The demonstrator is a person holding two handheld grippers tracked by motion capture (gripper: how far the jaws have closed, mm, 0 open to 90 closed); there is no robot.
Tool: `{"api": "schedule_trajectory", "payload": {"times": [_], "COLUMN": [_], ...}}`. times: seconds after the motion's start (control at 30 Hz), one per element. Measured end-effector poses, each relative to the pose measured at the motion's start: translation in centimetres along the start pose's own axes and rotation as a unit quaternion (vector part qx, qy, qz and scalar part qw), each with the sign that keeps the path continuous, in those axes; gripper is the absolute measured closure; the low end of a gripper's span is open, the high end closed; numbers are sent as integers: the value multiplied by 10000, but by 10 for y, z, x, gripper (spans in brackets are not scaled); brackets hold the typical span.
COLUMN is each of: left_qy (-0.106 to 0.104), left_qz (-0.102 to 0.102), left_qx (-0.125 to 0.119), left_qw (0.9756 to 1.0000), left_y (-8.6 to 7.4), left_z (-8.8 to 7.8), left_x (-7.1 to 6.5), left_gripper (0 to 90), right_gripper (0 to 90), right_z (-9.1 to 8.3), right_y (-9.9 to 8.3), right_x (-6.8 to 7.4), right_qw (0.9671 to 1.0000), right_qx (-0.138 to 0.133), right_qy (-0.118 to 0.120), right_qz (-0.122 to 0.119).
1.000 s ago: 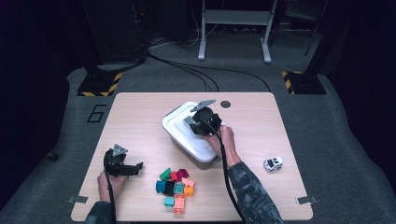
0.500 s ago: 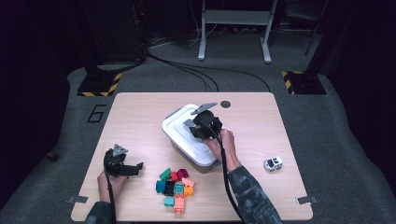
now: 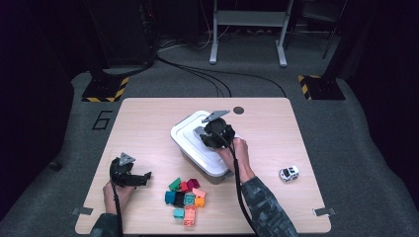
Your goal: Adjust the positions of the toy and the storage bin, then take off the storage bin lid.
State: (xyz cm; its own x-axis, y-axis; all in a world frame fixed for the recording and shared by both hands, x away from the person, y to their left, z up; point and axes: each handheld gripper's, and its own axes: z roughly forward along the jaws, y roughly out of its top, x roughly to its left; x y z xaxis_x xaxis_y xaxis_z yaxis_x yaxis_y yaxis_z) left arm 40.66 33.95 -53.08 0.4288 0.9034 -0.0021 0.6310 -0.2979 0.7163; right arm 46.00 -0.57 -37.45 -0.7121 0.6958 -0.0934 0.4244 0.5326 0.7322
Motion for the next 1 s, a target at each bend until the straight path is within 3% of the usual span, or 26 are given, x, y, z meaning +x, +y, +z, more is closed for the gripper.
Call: {"api": "schedule_trajectory", "payload": {"times": [0.3,0.53,0.57,0.67,1.0], "left_qy": [-4,-7,-4,-6,-14], "left_qz": [-1,5,-2,9,7], "left_qx": [-1,17,-14,16,18], "left_qw": [10000,10000,10000,10000,10000], "left_y": [0,0,0,0,0], "left_z": [0,0,0,0,0], "left_x": [0,0,0,0,0], "left_gripper": [0,0,0,0,0], "right_gripper": [669,670,670,669,669], "right_z": [-10,-25,-29,-37,-57], "right_y": [6,17,19,23,18], "right_x": [0,-8,-9,-19,-65], "right_qw": [9999,9996,9996,9992,9971], "right_qx": [-102,-260,-244,-346,-364], "right_qy": [-71,-130,-116,-190,-557], "right_qz": [-88,-69,18,-9,366]}}
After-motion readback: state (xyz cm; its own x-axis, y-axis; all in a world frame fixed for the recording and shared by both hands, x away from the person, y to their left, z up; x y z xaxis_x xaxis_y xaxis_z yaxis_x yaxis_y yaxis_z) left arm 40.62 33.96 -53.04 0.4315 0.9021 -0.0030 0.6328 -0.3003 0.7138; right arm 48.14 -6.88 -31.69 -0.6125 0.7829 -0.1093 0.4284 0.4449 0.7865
